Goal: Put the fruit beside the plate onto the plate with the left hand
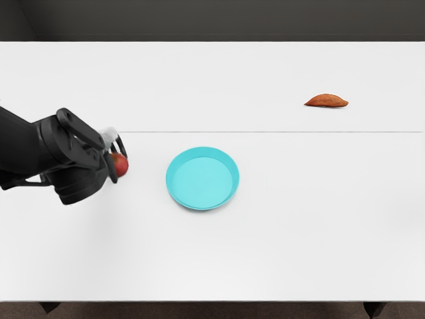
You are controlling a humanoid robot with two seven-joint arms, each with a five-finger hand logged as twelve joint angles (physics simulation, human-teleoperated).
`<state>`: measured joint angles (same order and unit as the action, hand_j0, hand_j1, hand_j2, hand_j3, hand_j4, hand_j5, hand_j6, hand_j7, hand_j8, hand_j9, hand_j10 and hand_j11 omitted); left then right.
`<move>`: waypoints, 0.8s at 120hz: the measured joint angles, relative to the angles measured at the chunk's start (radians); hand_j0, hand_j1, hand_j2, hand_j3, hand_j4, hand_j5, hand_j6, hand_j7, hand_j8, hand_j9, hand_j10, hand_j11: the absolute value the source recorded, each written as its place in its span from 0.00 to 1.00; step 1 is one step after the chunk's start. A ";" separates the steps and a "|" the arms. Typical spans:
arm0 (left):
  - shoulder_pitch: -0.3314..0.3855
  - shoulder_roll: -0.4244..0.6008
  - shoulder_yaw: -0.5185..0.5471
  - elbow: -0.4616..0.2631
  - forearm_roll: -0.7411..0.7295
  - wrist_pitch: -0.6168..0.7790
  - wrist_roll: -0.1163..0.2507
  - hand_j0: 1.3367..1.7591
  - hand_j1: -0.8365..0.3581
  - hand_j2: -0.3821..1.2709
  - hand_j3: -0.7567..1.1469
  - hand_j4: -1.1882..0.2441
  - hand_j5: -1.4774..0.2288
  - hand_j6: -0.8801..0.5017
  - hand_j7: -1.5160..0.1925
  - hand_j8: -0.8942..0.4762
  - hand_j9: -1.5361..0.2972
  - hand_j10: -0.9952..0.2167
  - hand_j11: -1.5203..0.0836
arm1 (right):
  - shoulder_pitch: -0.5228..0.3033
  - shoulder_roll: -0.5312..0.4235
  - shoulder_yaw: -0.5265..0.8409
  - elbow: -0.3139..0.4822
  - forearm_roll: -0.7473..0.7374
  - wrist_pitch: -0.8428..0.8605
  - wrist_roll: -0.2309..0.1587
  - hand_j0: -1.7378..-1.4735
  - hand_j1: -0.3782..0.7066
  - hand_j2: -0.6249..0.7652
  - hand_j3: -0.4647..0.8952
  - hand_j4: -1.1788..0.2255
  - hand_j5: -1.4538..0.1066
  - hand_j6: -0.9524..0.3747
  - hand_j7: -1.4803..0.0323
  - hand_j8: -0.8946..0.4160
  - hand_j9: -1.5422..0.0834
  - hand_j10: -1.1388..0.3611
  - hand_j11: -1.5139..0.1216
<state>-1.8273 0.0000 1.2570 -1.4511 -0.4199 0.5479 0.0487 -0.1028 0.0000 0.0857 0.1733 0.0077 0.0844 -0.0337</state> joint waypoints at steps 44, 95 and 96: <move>-0.221 0.011 0.003 -0.005 -0.062 -0.169 -0.002 0.75 0.43 0.59 0.40 0.42 0.17 0.36 0.21 0.34 0.20 0.14 0.21 | 0.000 0.000 0.000 0.000 0.000 0.000 0.000 0.30 0.04 0.45 0.34 0.83 0.92 0.71 0.97 0.67 0.94 0.75 0.91; -0.200 0.000 -0.246 0.016 -0.058 -0.317 -0.009 0.75 0.28 0.74 0.40 0.30 0.15 0.32 0.20 0.31 0.20 0.11 0.22 | 0.000 0.000 0.000 0.000 0.000 0.000 0.000 0.30 0.04 0.45 0.34 0.83 0.92 0.71 0.97 0.67 0.94 0.75 0.91; -0.196 0.000 -0.247 0.018 -0.058 -0.317 -0.009 0.75 0.28 0.74 0.40 0.29 0.15 0.32 0.20 0.31 0.21 0.11 0.22 | 0.000 0.000 0.000 0.000 0.000 0.000 0.000 0.30 0.04 0.45 0.34 0.83 0.92 0.71 0.97 0.67 0.94 0.75 0.91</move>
<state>-2.0233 0.0000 1.0097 -1.4331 -0.4775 0.2314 0.0398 -0.1028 0.0000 0.0859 0.1733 0.0077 0.0844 -0.0337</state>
